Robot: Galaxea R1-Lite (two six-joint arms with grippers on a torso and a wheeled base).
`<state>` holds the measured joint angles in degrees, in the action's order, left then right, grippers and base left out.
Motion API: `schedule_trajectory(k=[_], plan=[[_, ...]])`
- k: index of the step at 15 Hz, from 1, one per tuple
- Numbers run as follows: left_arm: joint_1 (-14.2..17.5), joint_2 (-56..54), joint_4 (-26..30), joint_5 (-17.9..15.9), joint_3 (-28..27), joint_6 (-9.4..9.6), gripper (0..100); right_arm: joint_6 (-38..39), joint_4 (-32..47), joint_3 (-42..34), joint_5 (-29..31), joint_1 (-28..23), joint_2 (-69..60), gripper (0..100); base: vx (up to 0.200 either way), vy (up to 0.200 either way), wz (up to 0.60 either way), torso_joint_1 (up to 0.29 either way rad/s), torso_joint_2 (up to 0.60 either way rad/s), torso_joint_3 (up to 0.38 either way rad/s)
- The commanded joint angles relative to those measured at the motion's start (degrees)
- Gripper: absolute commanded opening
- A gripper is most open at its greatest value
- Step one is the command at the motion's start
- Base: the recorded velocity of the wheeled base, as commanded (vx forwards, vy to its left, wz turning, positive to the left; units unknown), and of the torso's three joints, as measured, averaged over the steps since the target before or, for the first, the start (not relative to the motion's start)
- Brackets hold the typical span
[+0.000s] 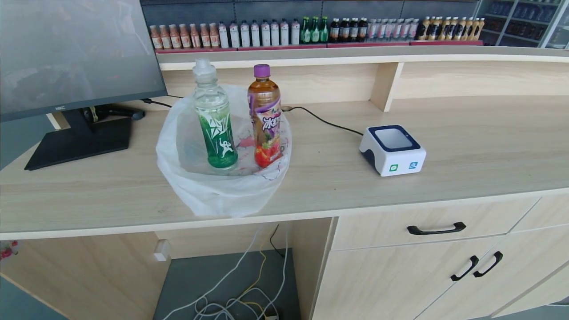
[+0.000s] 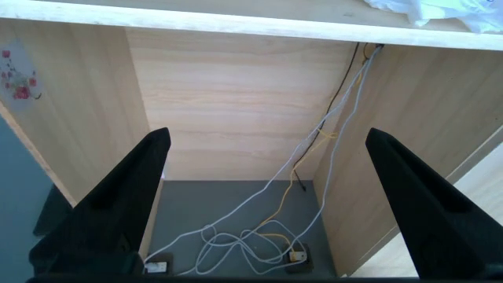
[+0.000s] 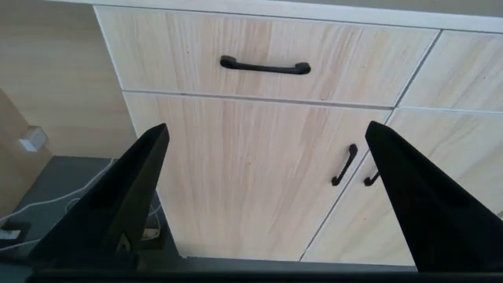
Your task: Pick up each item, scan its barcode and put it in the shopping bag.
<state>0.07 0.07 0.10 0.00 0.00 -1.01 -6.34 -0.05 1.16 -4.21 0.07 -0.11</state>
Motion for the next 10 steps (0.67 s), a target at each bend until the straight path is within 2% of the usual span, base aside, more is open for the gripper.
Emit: schedule_trajectory(k=[1, 10], plan=[[0.01, 0.01, -0.01, 0.00, 0.00, -0.04, 100, 0.01, -0.04, -0.02, 0.07, 0.01, 0.11, 100, 0.000, -0.200, 0.00, 0.002, 0.00, 0.002], [0.01, 0.01, -0.01, 0.00, 0.00, -0.04, 100, 0.63, -0.04, 0.07, 0.07, 0.01, 0.11, 100, 0.000, -0.200, 0.00, 0.003, 0.00, 0.001]])
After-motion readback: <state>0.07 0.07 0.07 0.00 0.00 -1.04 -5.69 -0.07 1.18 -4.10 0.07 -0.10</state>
